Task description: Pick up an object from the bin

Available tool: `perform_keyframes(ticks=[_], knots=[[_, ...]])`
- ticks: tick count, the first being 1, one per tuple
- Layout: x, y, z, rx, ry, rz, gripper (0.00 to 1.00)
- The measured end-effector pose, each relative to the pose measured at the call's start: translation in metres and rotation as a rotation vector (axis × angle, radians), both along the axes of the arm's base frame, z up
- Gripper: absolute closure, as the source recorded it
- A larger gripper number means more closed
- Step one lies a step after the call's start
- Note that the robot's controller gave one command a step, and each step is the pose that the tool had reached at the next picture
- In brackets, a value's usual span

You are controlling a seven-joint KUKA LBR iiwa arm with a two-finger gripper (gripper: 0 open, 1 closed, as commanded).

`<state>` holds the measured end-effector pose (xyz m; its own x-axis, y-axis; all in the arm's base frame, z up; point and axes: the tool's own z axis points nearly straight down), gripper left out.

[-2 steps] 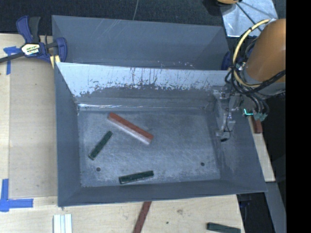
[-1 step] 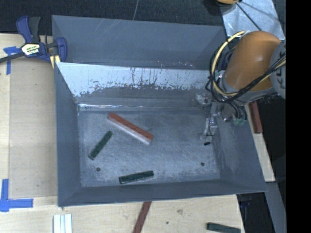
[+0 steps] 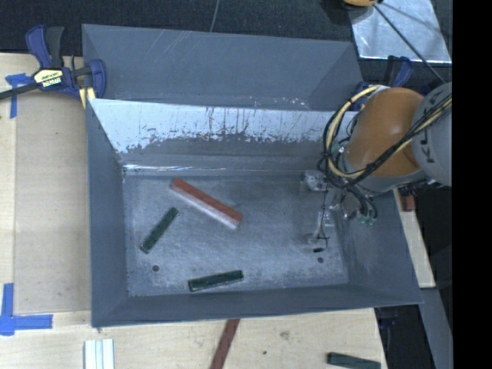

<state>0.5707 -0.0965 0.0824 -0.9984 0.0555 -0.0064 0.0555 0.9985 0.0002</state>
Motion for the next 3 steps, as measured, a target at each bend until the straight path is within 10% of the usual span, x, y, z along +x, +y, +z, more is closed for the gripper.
perform_keyframes(ticks=[1,2,3], knots=[[0.0376,0.1028,-0.0110,0.001,0.000,0.112,1.00],[0.0369,0.1022,-0.0118,-0.001,0.002,0.113,0.00],[0.0369,0.1022,-0.0118,-0.001,0.002,0.113,0.00]])
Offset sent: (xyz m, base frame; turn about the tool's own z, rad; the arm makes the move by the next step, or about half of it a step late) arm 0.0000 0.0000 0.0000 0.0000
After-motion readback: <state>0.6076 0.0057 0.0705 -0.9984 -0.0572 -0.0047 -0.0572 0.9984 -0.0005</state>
